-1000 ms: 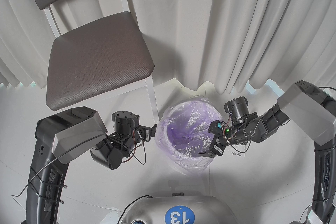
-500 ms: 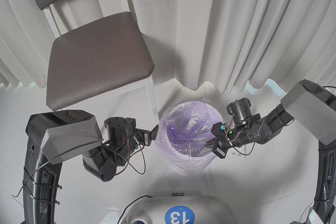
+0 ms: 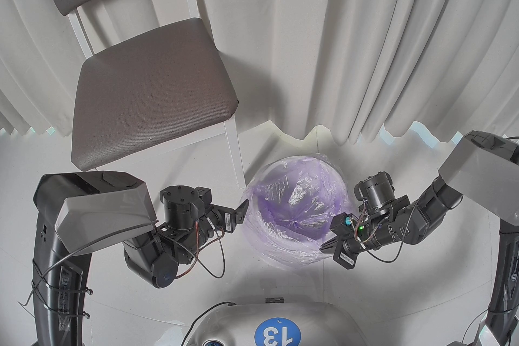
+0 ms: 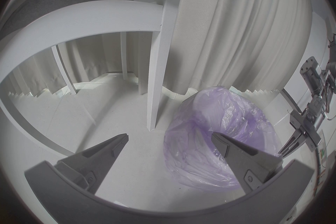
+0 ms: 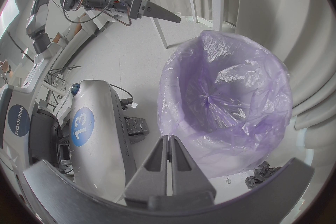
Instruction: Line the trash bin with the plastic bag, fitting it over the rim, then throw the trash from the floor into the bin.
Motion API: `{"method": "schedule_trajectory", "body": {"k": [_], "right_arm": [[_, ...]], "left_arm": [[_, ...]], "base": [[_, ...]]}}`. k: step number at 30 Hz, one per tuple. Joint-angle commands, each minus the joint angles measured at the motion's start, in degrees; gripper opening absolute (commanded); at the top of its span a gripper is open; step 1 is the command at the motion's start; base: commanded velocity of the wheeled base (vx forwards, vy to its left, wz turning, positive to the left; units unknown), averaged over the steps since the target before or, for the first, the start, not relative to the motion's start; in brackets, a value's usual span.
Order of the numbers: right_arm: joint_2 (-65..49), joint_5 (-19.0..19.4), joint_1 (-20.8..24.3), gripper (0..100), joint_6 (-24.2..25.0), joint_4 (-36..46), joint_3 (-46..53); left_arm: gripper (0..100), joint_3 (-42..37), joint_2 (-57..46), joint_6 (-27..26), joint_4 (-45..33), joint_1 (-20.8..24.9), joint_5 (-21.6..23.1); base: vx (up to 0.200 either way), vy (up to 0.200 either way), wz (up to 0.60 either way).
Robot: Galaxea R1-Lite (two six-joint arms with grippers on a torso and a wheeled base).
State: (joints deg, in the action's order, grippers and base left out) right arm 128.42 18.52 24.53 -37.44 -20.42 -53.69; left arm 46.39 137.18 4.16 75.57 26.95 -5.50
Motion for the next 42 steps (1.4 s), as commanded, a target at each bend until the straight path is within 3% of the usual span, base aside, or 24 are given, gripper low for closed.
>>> {"method": "schedule_trajectory", "body": {"k": [1, 15, 23, 29, 42], "right_arm": [[2.8, -0.5, 0.8, 0, 0.2, -0.9, -0.2], [7.9, -3.4, 0.7, 0, 3.5, -7.5, -4.1], [8.4, -4.7, -2.3, 0, 6.8, -9.6, -9.5], [9.0, -4.7, -4.4, 0, 6.9, -9.7, -11.6], [13.5, -4.9, -4.5, 0, 6.4, -14.0, -8.7]], "left_arm": [[100, 0.2, 0.5, -0.1, 0.1, 0.4, 0.0], [100, 0.6, 0.2, -0.2, 0.0, 0.0, 0.0], [100, 0.7, 0.4, -0.2, 0.1, -0.1, 0.0], [100, 0.9, 0.5, -0.2, 0.2, 0.0, 0.0], [100, 1.0, 1.0, -0.3, 1.1, 0.1, -0.1]], "base": [[0.0, 0.0, 0.0], [0.0, 0.0, 0.0], [0.0, 0.0, 0.0], [0.0, 0.0, 0.0], [0.0, 0.0, 0.0]]}}
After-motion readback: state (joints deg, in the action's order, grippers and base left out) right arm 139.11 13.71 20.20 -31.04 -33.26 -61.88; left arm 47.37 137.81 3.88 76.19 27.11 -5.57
